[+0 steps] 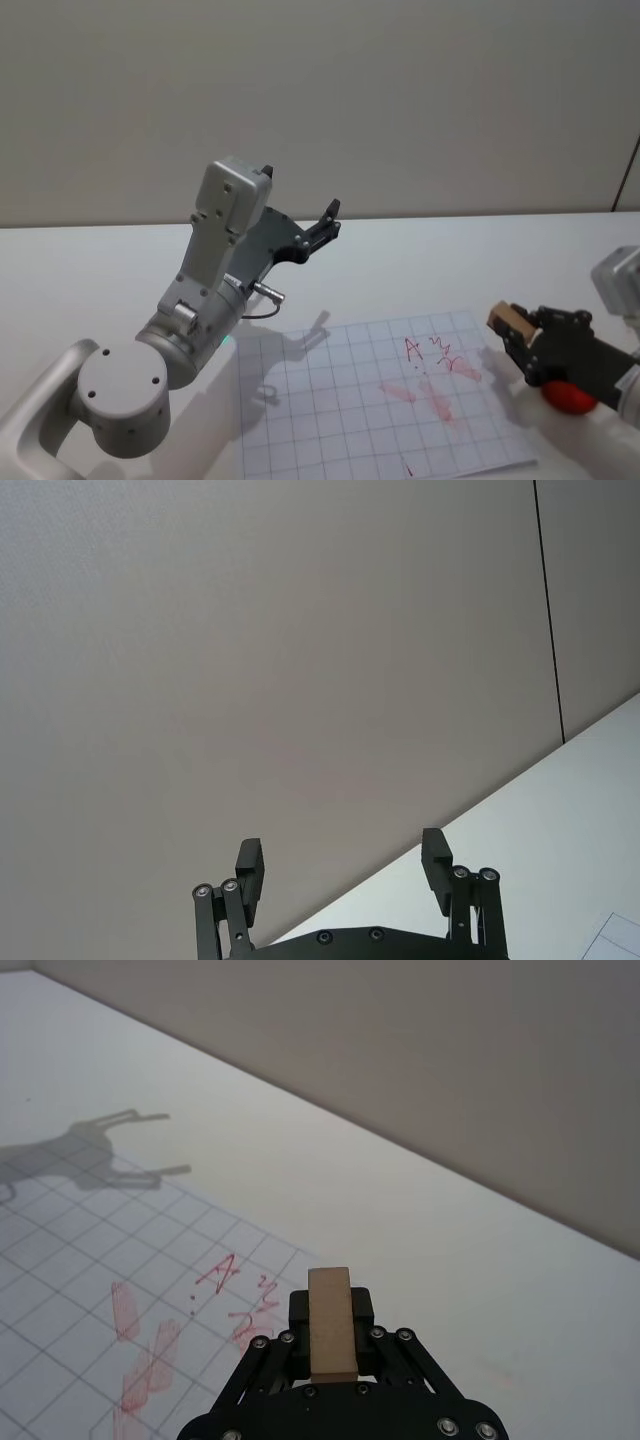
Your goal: Use the one hand to pick up the stamp and affix it onto the A4 paper.
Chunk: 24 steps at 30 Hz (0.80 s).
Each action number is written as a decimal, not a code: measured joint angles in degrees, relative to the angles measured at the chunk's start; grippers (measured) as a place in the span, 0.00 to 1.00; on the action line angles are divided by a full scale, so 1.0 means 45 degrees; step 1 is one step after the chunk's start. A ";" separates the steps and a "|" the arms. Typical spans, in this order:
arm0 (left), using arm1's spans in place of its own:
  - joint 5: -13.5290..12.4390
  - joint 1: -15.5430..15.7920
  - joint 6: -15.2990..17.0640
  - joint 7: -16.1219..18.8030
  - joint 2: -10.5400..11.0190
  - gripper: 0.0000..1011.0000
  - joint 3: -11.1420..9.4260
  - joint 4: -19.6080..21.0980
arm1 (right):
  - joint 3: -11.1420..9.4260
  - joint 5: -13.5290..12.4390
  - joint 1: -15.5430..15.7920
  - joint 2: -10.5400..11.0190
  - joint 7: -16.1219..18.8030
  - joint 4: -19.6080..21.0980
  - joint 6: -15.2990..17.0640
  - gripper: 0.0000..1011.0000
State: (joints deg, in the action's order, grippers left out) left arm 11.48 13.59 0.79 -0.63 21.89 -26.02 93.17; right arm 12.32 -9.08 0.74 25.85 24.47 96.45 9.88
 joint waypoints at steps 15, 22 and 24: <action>0.0000 0.0000 0.0000 0.0001 0.0001 0.99 0.0000 0.0001 | -0.0159 0.0196 0.1003 0.0548 -0.1130 0.0218 -0.0012 0.21; 0.0000 0.0000 0.0000 0.0000 0.0000 0.99 0.0000 0.0000 | -0.0208 0.0299 0.1281 0.0652 -0.1577 0.0220 -0.0232 0.21; 0.0000 0.0000 0.0000 0.0000 0.0000 0.99 0.0000 0.0000 | -0.0210 0.0320 0.1353 0.0667 -0.1664 0.0209 -0.0292 0.21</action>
State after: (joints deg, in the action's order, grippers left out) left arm 11.48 13.59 0.79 -0.63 21.89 -26.03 93.17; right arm 11.38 -7.64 6.83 28.85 16.98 97.39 8.57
